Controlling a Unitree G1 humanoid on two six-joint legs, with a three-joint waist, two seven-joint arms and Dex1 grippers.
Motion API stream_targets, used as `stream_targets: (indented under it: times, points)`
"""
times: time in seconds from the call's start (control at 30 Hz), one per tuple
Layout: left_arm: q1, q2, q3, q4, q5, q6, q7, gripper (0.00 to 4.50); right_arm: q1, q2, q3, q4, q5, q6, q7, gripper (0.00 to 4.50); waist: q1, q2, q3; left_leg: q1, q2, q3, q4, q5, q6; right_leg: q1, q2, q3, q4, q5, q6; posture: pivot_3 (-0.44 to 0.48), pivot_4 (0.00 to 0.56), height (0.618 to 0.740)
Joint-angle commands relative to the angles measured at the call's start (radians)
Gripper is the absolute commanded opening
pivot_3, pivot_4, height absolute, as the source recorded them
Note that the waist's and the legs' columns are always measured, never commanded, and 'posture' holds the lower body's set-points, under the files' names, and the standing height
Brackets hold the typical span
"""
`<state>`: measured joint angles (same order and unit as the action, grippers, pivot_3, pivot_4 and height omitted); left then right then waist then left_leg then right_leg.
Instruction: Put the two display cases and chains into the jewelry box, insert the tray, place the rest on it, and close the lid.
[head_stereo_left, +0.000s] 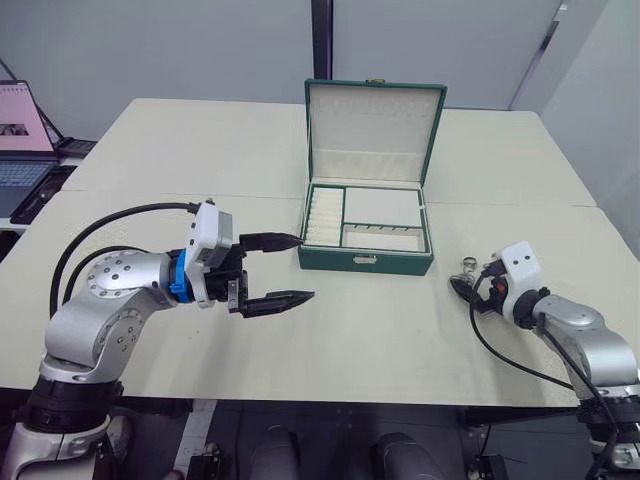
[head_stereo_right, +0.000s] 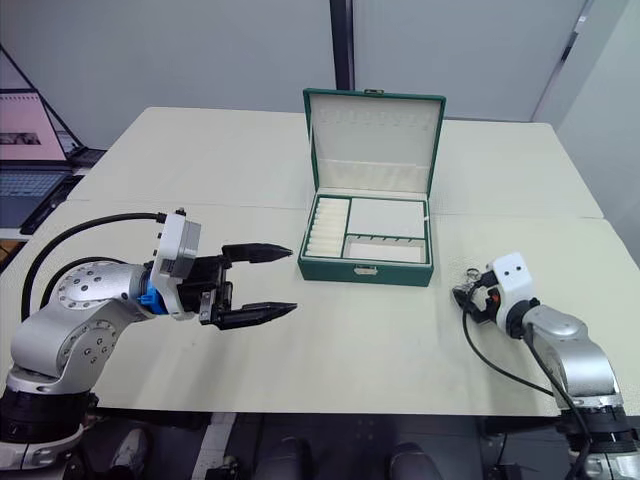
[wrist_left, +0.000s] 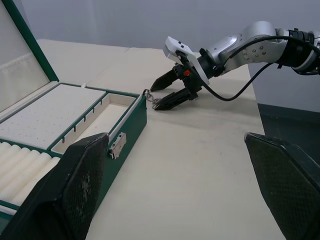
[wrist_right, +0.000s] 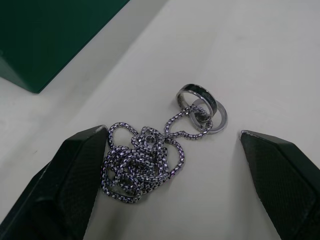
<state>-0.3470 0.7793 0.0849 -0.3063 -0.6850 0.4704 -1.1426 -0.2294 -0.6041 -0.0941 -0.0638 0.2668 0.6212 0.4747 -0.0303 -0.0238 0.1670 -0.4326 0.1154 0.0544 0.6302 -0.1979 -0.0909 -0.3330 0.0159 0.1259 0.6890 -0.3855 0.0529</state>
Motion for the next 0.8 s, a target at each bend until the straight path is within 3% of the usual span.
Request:
stream_targets:
  times: [0.03, 0.3, 0.4, 0.57, 0.8]
  points:
    - [-0.01, 0.003, 0.027, -0.034, -0.014, -0.001, 0.011, 4.5, -0.001, 0.005, -0.01, 0.028, -0.015, 0.013, -0.01, 4.46, 0.0, 0.0, 0.0, 0.0, 0.0, 0.0, 0.0, 0.0, 0.0, 0.0, 0.0, 0.0, 0.0, 0.0, 0.0, 0.0, 0.15, 0.74]
    - [-0.016, 0.0, 0.024, -0.038, -0.015, 0.002, 0.025, 4.5, 0.013, 0.04, -0.043, 0.016, 0.017, 0.066, -0.01, 4.46, 0.001, -0.001, -0.001, 0.0, 0.0, 0.0, 0.0, 0.0, 0.0, 0.0, 0.0, 0.0, 0.0, 0.0, 0.0, 0.0, 0.15, 0.74]
    - [-0.016, 0.0, 0.024, -0.04, -0.015, 0.003, 0.028, 4.5, 0.014, 0.047, -0.045, 0.01, 0.018, 0.073, -0.008, 3.93, 0.001, -0.001, -0.001, 0.0, 0.0, 0.0, 0.0, 0.0, 0.0, 0.0, 0.0, 0.0, 0.0, 0.0, 0.0, 0.0, 0.15, 0.74]
    - [-0.011, -0.001, 0.025, -0.046, -0.015, 0.005, 0.036, 4.5, 0.015, 0.047, -0.043, 0.004, 0.019, 0.078, -0.003, 2.45, 0.0, -0.001, -0.001, 0.0, 0.0, 0.0, 0.0, 0.0, 0.0, 0.0, 0.0, 0.0, 0.0, 0.0, 0.0, 0.0, 0.15, 0.74]
    - [-0.015, -0.013, 0.019, -0.049, -0.014, 0.003, 0.054, 4.5, 0.012, 0.04, -0.028, -0.014, 0.012, 0.083, 0.005, 1.05, 0.0, -0.001, -0.001, 0.0, 0.0, 0.0, 0.0, 0.0, 0.0, 0.0, 0.0, 0.0, 0.0, 0.0, 0.0, 0.0, 0.15, 0.74]
